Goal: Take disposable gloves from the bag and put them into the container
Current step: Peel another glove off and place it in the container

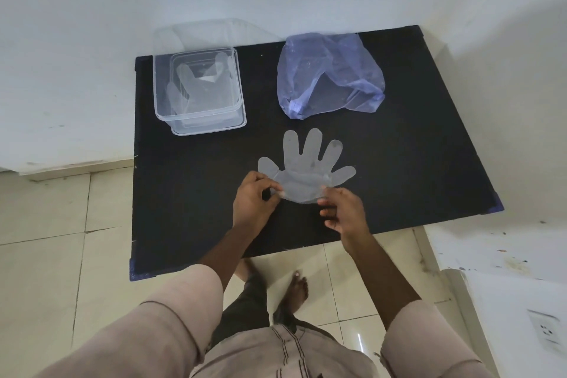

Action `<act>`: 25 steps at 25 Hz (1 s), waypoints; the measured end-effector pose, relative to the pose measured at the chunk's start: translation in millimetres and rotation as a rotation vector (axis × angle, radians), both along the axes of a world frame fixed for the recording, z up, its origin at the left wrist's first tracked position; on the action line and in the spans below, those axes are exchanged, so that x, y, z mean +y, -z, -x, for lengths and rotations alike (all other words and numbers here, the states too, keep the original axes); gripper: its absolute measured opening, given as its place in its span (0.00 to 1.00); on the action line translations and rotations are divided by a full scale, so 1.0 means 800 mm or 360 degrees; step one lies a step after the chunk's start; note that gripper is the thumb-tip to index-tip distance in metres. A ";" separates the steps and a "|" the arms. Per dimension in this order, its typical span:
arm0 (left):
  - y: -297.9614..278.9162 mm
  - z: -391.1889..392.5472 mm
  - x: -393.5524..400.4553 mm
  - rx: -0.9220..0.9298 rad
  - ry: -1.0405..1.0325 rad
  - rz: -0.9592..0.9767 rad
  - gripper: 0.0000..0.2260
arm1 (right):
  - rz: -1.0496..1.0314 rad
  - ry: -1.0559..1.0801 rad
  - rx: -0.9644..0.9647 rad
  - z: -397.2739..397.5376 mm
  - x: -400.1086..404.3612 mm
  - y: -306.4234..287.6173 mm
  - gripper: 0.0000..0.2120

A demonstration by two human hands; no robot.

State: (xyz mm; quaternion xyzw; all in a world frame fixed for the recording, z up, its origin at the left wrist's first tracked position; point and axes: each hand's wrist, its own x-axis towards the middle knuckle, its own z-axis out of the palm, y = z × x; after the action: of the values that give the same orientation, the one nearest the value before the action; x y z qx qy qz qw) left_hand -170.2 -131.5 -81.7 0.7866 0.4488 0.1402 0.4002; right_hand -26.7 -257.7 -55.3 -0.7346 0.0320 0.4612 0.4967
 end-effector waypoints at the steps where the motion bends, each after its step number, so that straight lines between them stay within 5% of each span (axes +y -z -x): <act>1: -0.003 -0.003 0.005 0.0001 0.0010 0.0023 0.04 | 0.0028 -0.0245 -0.0403 -0.002 -0.011 0.002 0.19; 3: -0.008 -0.008 0.012 0.0028 0.0013 0.0047 0.03 | 0.0120 -0.0829 -0.1019 -0.006 -0.029 0.012 0.37; 5: -0.010 -0.013 0.014 0.0047 0.0012 0.0068 0.03 | 0.0271 -0.1141 -0.1341 -0.004 -0.034 0.024 0.44; 11: -0.018 -0.015 0.021 0.0031 0.0050 0.0142 0.02 | 0.0060 -0.0774 -0.1699 -0.025 -0.007 0.029 0.15; 15: -0.045 -0.021 0.046 -0.0089 0.0057 0.0467 0.06 | -0.0164 -0.0727 -0.1706 -0.047 0.011 0.006 0.08; 20: -0.091 -0.034 0.079 -0.0368 0.0045 0.0592 0.04 | -0.0510 -0.0500 -0.1198 -0.065 0.041 -0.057 0.06; 25: -0.140 -0.043 0.116 -0.0701 0.0098 0.0818 0.03 | -0.0475 -0.0465 -0.0908 -0.067 0.087 -0.127 0.04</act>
State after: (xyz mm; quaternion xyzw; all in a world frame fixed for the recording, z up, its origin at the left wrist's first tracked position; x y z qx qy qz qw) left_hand -135.8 -38.7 30.5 0.6239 0.3484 0.1769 0.6768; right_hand 27.2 -188.1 46.6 -0.7499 -0.2813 0.3031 0.5163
